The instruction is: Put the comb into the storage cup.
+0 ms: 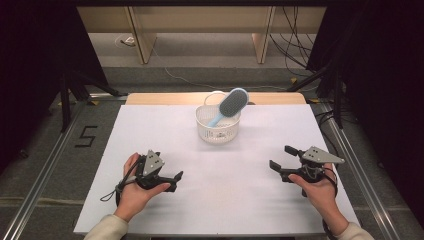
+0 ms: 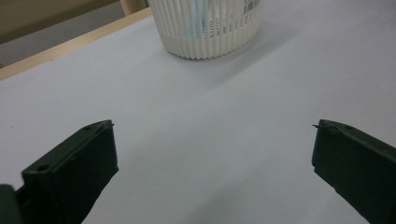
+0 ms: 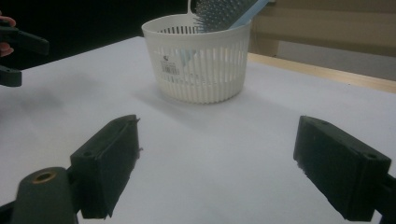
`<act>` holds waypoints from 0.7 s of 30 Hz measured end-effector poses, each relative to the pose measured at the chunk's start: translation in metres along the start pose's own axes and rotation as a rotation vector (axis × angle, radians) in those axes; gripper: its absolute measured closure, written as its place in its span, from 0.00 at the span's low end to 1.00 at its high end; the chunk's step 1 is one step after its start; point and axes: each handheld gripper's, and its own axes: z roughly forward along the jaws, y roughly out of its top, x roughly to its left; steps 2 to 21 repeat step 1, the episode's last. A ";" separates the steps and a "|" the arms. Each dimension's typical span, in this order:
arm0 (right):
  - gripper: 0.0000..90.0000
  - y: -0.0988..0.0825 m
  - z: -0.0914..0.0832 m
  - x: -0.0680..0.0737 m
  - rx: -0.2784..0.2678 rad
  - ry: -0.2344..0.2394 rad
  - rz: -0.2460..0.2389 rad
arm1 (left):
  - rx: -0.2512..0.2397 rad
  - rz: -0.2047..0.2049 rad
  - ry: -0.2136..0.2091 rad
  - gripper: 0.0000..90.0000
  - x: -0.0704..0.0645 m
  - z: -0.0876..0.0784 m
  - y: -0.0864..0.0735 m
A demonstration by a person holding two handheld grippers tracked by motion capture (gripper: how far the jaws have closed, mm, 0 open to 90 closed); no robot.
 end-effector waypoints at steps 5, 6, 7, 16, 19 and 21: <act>0.17 0.000 0.000 0.000 0.000 0.000 0.000 | 0.002 0.002 0.000 0.00 0.000 0.000 0.000; 0.17 0.000 0.000 0.000 0.000 0.000 0.000 | 0.002 0.002 0.000 0.00 0.000 0.000 0.000; 0.17 0.000 0.000 0.000 0.000 0.000 0.000 | 0.002 0.002 0.000 0.00 0.000 0.000 0.000; 0.17 0.000 0.000 0.000 0.000 0.000 0.000 | 0.002 0.002 0.000 0.00 0.000 0.000 0.000; 0.17 0.000 0.000 0.000 0.000 0.000 0.000 | 0.002 0.002 0.000 0.00 0.000 0.000 0.000; 0.17 0.000 0.000 0.000 0.000 0.000 0.000 | 0.002 0.002 0.000 0.00 0.000 0.000 0.000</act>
